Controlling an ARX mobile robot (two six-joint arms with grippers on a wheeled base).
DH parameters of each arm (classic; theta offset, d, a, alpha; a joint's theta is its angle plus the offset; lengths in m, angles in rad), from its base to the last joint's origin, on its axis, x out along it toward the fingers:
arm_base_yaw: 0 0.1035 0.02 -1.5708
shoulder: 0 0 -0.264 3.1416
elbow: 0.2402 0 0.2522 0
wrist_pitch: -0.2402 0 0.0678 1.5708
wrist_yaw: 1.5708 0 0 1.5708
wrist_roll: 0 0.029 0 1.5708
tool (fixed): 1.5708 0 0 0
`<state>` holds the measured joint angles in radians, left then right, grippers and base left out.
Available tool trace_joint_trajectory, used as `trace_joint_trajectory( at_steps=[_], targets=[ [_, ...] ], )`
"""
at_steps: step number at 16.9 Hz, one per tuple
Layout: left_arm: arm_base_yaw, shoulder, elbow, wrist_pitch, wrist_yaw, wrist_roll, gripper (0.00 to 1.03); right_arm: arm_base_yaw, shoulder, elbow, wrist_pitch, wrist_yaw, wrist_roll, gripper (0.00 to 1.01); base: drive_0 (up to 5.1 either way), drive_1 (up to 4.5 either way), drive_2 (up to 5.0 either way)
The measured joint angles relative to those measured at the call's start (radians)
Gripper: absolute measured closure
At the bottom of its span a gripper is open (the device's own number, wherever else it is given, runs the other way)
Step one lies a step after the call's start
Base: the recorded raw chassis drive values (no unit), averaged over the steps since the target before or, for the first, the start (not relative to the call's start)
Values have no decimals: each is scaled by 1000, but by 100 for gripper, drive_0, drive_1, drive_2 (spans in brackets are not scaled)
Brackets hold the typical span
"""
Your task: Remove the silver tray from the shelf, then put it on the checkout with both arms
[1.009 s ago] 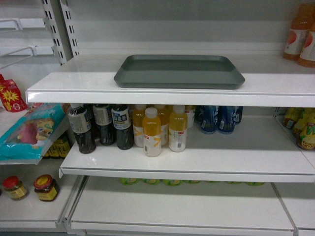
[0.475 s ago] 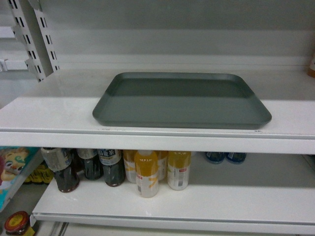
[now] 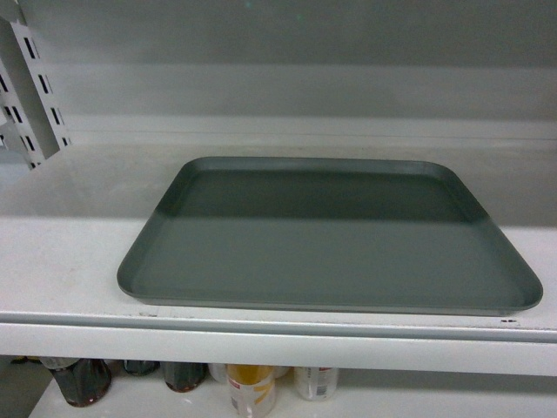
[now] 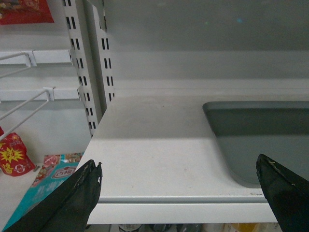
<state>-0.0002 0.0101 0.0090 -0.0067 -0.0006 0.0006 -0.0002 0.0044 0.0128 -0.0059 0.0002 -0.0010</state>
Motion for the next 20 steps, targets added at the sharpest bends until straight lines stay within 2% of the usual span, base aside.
trace_joint_trajectory(
  at_steps=[14, 15, 16, 17, 18, 20],
  targets=[
    [0, 0, 0, 3, 0, 0, 5, 0, 0, 0, 1, 0, 0, 3, 0, 0, 0],
    [-5, 10, 12, -48, -16, -10, 5, 0, 28, 29, -104, 3, 34, 3, 0, 0, 0],
    [-13, 110, 81, -198, -60, -54, 5, -11, 142, 60, -140, -5, 86, 3, 0, 0, 0],
    [-8, 250, 136, -196, -58, -83, 5, -19, 240, 68, -76, -14, 120, 3, 0, 0, 0],
    [14, 327, 140, -119, -35, -85, 5, -8, 304, 75, 3, -14, 132, 3, 0, 0, 0],
    [19, 479, 156, 36, 3, -84, 5, 29, 451, 93, 151, -29, 131, 3, 0, 0, 0]
  ],
)
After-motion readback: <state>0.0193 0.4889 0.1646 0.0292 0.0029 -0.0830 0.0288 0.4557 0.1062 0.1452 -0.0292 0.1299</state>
